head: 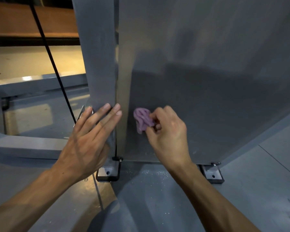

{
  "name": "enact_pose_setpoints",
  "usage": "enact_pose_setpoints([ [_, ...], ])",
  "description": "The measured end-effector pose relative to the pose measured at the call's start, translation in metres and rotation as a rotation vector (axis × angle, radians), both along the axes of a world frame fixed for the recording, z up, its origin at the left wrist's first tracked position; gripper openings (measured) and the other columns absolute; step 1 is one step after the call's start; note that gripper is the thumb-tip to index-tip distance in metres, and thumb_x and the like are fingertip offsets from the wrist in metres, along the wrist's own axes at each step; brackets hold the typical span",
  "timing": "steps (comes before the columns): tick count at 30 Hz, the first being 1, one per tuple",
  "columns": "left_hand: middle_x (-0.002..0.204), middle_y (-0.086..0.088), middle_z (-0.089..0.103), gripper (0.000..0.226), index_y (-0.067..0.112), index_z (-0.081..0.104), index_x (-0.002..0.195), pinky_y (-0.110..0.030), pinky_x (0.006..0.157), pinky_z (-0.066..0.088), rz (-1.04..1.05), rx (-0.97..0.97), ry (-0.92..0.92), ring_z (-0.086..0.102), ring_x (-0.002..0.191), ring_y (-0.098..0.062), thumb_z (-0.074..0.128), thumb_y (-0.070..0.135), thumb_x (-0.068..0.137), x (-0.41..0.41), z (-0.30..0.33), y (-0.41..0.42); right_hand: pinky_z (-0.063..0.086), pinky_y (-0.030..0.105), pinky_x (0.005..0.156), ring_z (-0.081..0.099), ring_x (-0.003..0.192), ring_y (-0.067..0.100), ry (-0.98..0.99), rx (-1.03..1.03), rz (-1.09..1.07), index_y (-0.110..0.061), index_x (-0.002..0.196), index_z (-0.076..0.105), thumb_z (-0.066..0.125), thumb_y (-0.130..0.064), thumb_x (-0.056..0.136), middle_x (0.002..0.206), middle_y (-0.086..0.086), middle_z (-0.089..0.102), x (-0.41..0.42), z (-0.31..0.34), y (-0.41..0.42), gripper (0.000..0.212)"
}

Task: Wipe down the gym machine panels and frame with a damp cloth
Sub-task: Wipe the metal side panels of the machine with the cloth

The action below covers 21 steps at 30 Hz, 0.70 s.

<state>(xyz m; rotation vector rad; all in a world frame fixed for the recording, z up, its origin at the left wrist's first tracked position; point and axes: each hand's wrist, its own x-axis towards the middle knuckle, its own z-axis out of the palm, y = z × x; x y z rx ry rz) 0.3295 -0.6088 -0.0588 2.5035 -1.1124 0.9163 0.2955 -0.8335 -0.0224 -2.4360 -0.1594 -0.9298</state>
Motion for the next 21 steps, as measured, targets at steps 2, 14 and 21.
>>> enact_pose_setpoints([
  [2,0.169,-0.009,0.027,0.075,0.004,0.026,0.161,-0.059,0.125,0.023,0.004,-0.006,0.01,0.023,0.158,-0.028,0.042,0.003,0.087,0.0,-0.001,0.0,0.043,0.029,0.05,0.042,0.056,0.012,0.101,-0.063,-0.059,-0.013,0.078,0.055,0.08,-0.003,0.075,0.08,-0.004,0.048,-0.006,-0.025,-0.013,0.027],
  [14,0.169,-0.01,0.028,0.076,0.003,0.029,0.16,-0.059,0.125,0.023,-0.004,-0.042,0.015,0.022,0.158,-0.028,0.044,0.002,0.085,0.0,-0.003,-0.004,0.035,0.014,0.053,0.038,0.057,0.01,-0.064,-0.001,-0.043,-0.016,0.078,0.054,0.073,-0.004,0.076,0.079,-0.005,0.049,0.006,0.026,0.011,0.023],
  [21,0.168,-0.01,0.03,0.073,0.002,0.032,0.159,-0.062,0.123,0.026,0.005,-0.041,0.003,0.026,0.157,-0.03,0.044,0.003,0.087,-0.001,-0.003,-0.003,0.033,0.029,0.05,0.04,0.053,0.017,0.175,-0.123,-0.135,-0.025,0.077,0.04,0.082,-0.006,0.07,0.077,-0.009,0.042,-0.011,-0.03,-0.018,0.046],
])
